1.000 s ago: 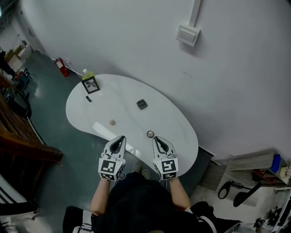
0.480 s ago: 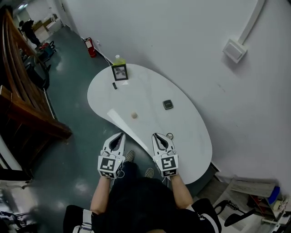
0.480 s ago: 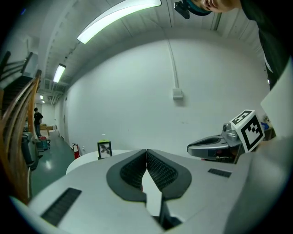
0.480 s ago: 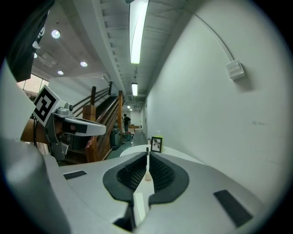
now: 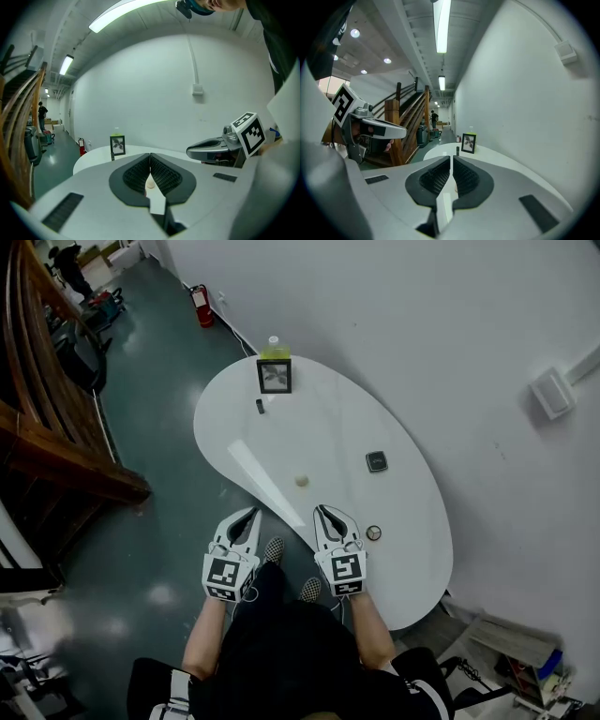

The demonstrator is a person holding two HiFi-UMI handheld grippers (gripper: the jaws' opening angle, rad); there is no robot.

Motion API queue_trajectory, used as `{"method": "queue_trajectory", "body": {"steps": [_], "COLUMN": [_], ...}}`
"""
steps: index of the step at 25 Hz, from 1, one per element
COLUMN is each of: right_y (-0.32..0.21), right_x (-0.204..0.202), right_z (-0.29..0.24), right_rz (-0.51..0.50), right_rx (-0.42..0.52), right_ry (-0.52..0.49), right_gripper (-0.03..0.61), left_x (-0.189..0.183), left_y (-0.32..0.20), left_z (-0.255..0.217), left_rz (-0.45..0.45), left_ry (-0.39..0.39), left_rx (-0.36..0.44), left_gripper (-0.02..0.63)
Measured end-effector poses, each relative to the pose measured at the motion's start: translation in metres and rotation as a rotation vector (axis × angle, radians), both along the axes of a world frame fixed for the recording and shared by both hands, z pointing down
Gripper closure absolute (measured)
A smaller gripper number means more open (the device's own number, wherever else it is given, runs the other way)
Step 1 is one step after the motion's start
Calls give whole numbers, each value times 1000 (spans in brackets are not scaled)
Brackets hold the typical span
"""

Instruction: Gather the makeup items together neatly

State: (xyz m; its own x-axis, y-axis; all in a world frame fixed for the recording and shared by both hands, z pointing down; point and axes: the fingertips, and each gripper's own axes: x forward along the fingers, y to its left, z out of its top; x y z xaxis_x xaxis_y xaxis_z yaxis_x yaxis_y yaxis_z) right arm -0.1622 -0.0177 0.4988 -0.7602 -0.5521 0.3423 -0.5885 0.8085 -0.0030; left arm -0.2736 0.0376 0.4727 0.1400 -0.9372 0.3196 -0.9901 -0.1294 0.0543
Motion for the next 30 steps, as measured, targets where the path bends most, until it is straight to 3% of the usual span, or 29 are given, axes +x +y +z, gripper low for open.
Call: {"method": "queue_trajectory", "body": {"steps": [16, 29, 30], "right_y": [-79, -96, -98], "right_x": [-59, -74, -77], "right_z": [122, 172, 173], "right_rz": [69, 69, 66], "right_rx": [-188, -255, -257], "right_ry": [129, 153, 152], "right_gripper": [537, 531, 495], "left_x": [-55, -66, -66], "left_y": [-74, -100, -100], "left_z": [106, 137, 138], "left_rz": [81, 99, 97], "left_ry": [84, 132, 134], "left_rx": [-193, -238, -241], "left_gripper": [594, 594, 594]}}
